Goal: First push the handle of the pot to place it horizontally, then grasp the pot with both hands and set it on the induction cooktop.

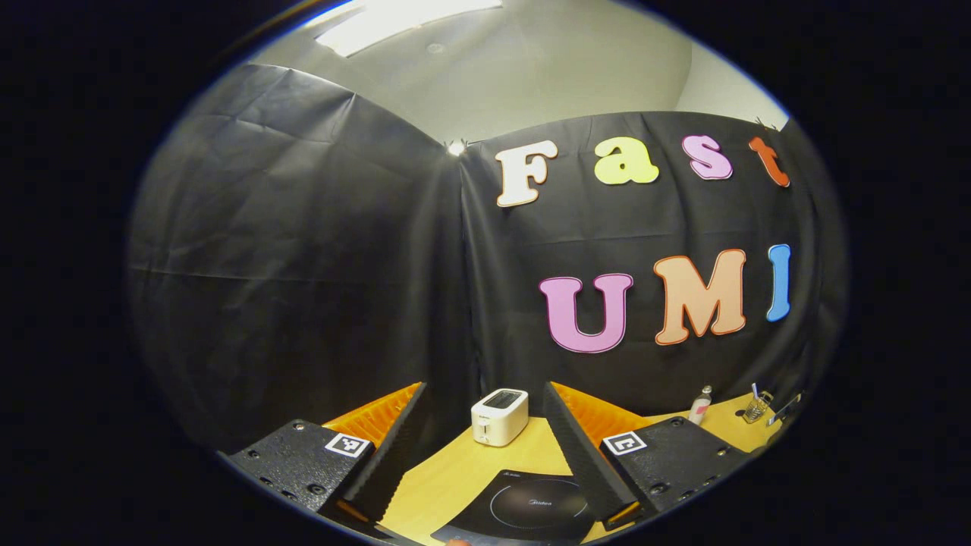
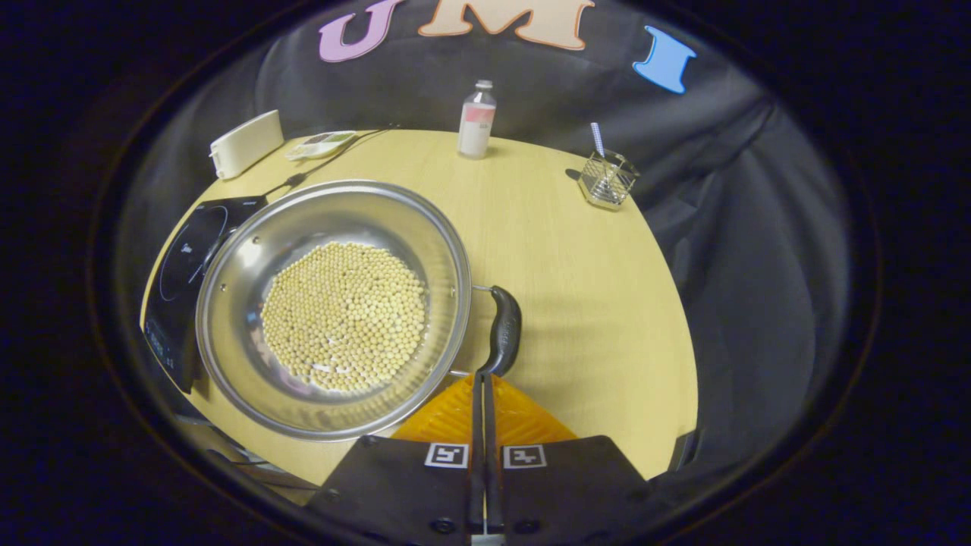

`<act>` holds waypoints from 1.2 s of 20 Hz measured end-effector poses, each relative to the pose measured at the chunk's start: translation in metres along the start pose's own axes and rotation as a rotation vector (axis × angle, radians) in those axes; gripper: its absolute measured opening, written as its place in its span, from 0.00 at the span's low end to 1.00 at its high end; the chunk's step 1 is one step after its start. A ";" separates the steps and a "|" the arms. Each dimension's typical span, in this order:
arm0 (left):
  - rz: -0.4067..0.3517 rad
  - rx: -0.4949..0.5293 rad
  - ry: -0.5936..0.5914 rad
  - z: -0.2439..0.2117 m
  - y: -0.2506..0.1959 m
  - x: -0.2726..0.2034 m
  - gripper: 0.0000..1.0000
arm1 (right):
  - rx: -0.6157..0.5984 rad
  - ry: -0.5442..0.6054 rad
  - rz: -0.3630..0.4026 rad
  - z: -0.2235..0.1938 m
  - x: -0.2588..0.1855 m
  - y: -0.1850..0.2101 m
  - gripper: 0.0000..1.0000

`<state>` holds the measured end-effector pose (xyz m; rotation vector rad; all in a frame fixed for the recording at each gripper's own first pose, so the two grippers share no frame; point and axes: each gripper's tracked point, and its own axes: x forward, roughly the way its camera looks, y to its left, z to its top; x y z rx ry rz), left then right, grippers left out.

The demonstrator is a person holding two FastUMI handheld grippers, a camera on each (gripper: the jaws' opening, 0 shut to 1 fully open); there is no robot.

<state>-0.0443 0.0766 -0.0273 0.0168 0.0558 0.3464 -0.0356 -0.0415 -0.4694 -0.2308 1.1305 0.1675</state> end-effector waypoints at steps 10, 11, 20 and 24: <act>-0.104 -0.015 0.021 -0.008 -0.032 0.004 0.96 | 0.094 -0.169 -0.018 0.024 -0.041 -0.016 0.05; -0.117 -0.014 0.021 -0.009 -0.037 0.007 0.96 | 0.099 -0.192 -0.022 0.028 -0.045 -0.019 0.05; -0.229 -0.032 0.051 -0.015 -0.080 0.021 0.96 | 0.140 -0.316 -0.024 0.055 -0.066 -0.025 0.27; -0.253 -0.022 0.068 -0.020 -0.089 0.025 0.96 | 0.142 -0.349 -0.003 0.065 -0.073 -0.020 0.36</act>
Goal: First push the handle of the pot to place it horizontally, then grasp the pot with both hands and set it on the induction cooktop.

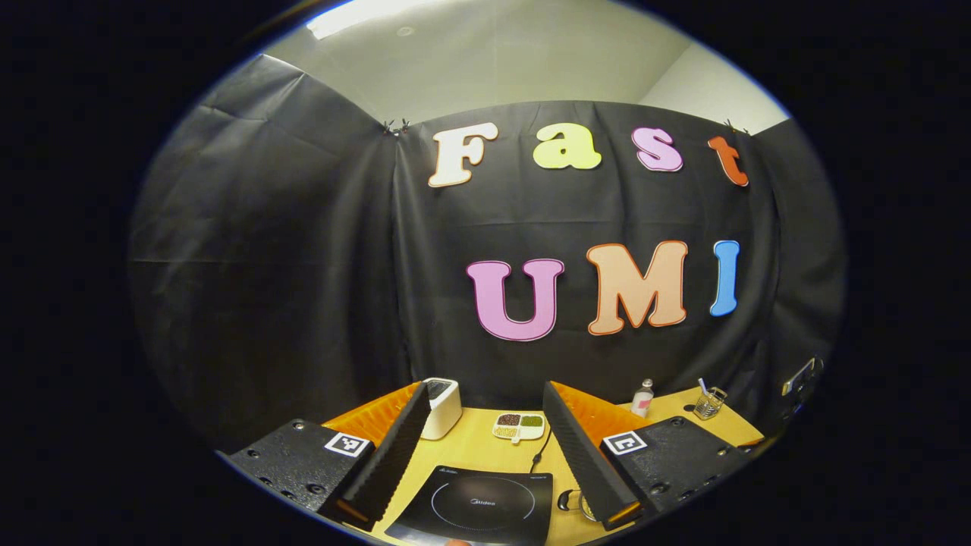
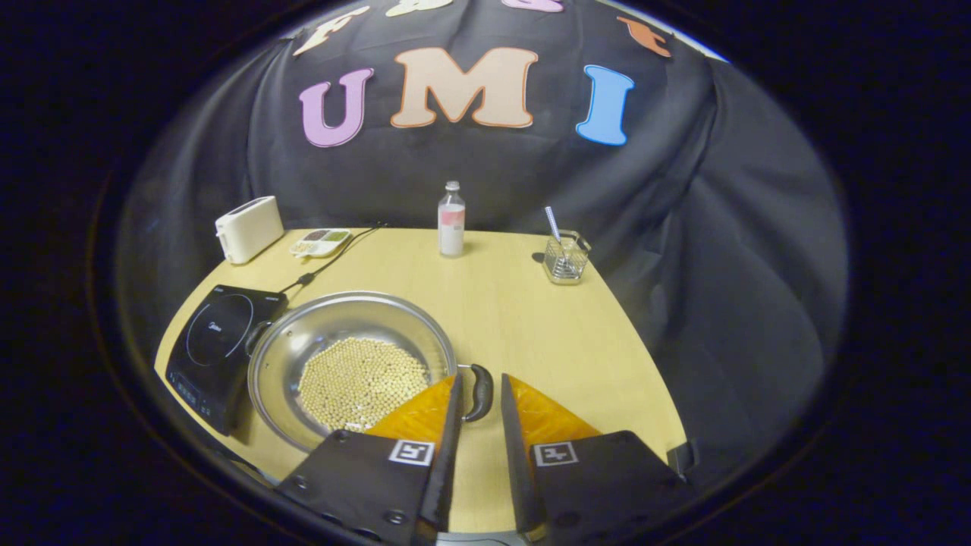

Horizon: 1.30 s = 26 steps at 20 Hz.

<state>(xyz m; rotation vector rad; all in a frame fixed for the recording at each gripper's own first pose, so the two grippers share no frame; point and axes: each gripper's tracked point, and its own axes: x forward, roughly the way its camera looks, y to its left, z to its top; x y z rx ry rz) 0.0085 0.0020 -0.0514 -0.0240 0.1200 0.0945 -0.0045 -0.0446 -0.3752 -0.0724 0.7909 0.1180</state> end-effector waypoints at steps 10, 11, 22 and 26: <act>-0.108 -0.026 0.111 -0.039 -0.033 0.021 0.96 | 0.002 -0.054 -0.002 0.023 0.007 0.003 1.00; -0.125 -0.032 0.131 -0.047 -0.038 0.023 0.96 | 0.006 -0.054 -0.005 0.023 0.007 0.002 1.00; -0.301 -0.067 0.392 -0.138 -0.109 0.046 0.98 | 0.005 -0.051 -0.020 0.027 0.009 -0.002 1.00; -0.304 -0.081 0.479 -0.171 -0.118 0.052 0.98 | 0.001 -0.043 -0.025 0.026 0.013 -0.005 1.00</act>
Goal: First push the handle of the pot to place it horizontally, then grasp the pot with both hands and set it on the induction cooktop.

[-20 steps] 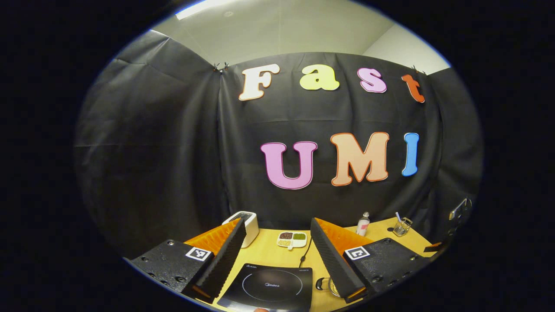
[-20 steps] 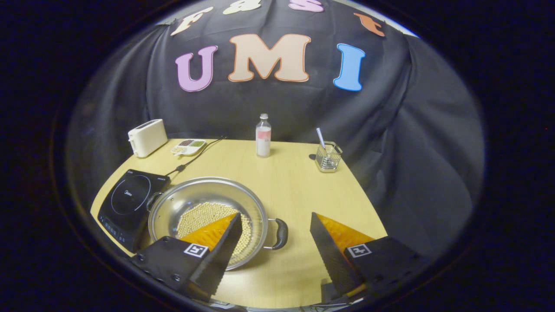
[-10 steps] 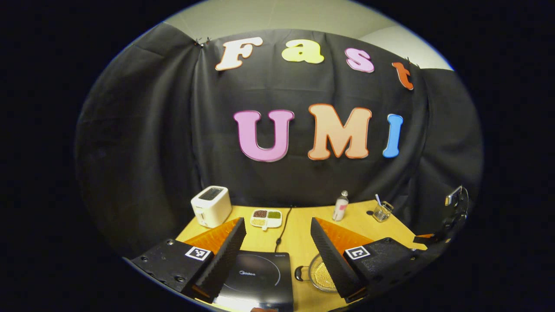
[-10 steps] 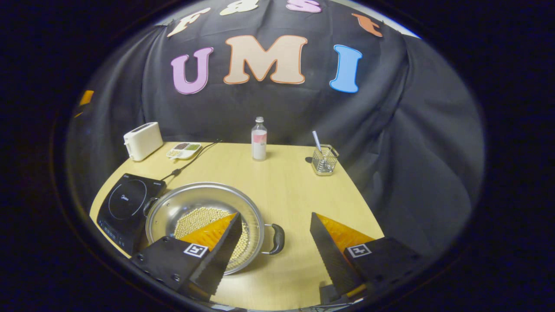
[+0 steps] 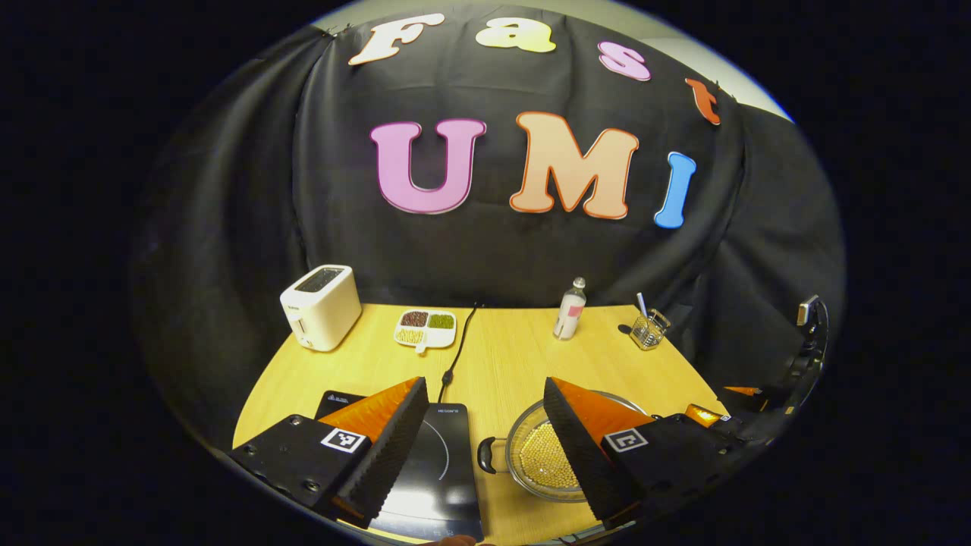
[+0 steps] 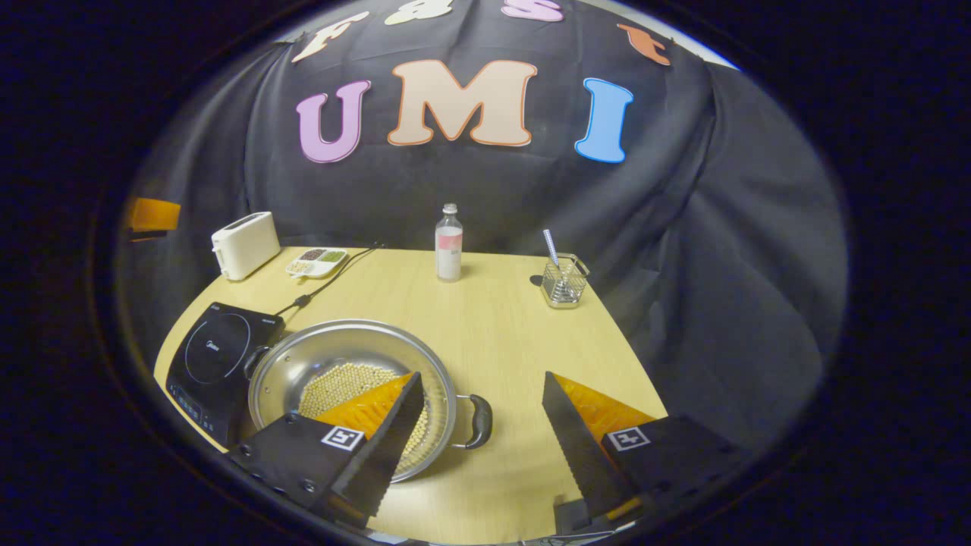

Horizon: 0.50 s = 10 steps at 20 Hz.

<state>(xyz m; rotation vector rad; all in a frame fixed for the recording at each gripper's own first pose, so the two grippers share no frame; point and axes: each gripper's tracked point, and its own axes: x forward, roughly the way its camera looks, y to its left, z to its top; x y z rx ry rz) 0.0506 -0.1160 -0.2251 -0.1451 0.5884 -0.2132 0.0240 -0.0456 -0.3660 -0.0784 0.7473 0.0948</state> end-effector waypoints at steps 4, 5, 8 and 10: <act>-0.006 -0.030 0.099 -0.031 0.002 0.022 0.99 | 0.003 0.011 -0.002 0.001 0.007 -0.002 1.00; -0.011 -0.040 0.123 -0.038 0.001 0.026 0.99 | 0.005 0.014 -0.001 0.000 0.007 -0.002 1.00; -0.034 -0.081 0.199 -0.061 -0.005 0.039 0.99 | 0.006 0.028 -0.001 -0.002 0.014 -0.002 1.00; -0.046 -0.107 0.240 -0.074 -0.007 0.046 0.98 | 0.011 0.038 0.002 -0.003 0.017 -0.001 1.00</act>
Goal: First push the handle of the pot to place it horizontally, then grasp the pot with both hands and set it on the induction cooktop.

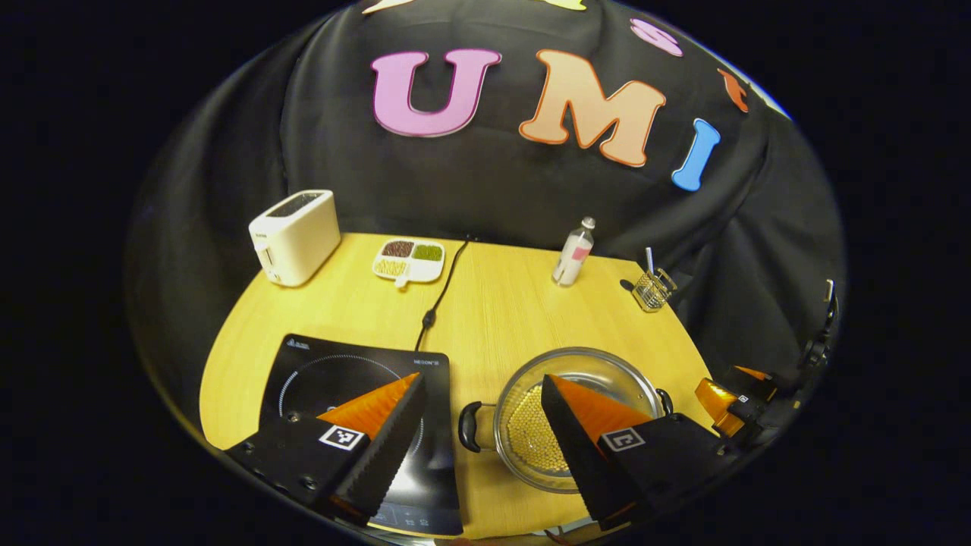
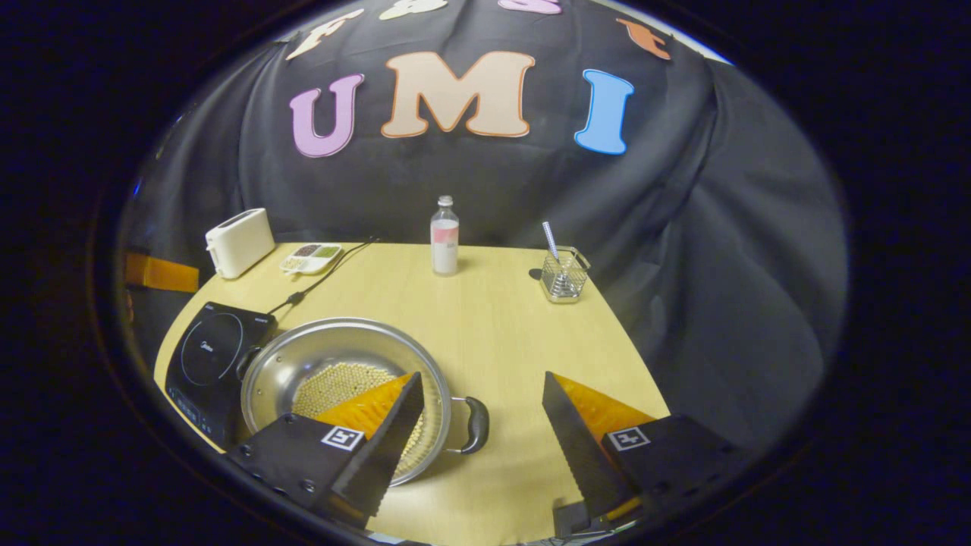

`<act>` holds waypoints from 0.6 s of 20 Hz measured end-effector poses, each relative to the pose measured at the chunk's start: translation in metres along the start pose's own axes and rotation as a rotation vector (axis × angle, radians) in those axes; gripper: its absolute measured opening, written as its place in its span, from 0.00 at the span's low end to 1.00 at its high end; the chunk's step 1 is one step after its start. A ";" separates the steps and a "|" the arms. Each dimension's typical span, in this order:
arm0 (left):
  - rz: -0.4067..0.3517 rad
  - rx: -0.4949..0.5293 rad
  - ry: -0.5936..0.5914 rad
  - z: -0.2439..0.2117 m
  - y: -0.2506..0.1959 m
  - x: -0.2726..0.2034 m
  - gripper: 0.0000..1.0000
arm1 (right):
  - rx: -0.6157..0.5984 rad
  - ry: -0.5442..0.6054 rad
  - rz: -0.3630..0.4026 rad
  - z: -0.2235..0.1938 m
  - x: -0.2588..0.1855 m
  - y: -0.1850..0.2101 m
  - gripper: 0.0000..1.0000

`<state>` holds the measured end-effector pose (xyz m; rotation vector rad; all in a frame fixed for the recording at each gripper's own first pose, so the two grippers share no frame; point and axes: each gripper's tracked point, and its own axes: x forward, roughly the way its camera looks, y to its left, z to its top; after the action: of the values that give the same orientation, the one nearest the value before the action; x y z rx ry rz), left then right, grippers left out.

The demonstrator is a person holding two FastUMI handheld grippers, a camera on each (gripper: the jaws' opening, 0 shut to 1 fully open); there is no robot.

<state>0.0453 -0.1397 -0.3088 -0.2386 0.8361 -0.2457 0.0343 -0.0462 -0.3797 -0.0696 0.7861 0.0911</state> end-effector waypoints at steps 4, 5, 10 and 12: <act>-0.036 -0.054 0.089 -0.019 -0.007 0.017 0.98 | 0.009 0.020 -0.003 -0.006 0.006 -0.001 1.00; -0.039 -0.066 0.111 -0.025 -0.008 0.021 0.98 | 0.012 0.024 -0.003 -0.008 0.006 0.000 1.00; -0.025 -0.057 0.193 -0.047 -0.004 0.042 0.98 | 0.021 0.050 -0.008 -0.014 0.010 -0.007 1.00; -0.012 -0.032 0.219 -0.057 -0.002 0.050 0.98 | 0.030 0.061 -0.005 -0.017 0.012 -0.007 1.00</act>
<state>0.0345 -0.1630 -0.3800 -0.2493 1.0558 -0.2734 0.0316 -0.0545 -0.3999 -0.0464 0.8480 0.0726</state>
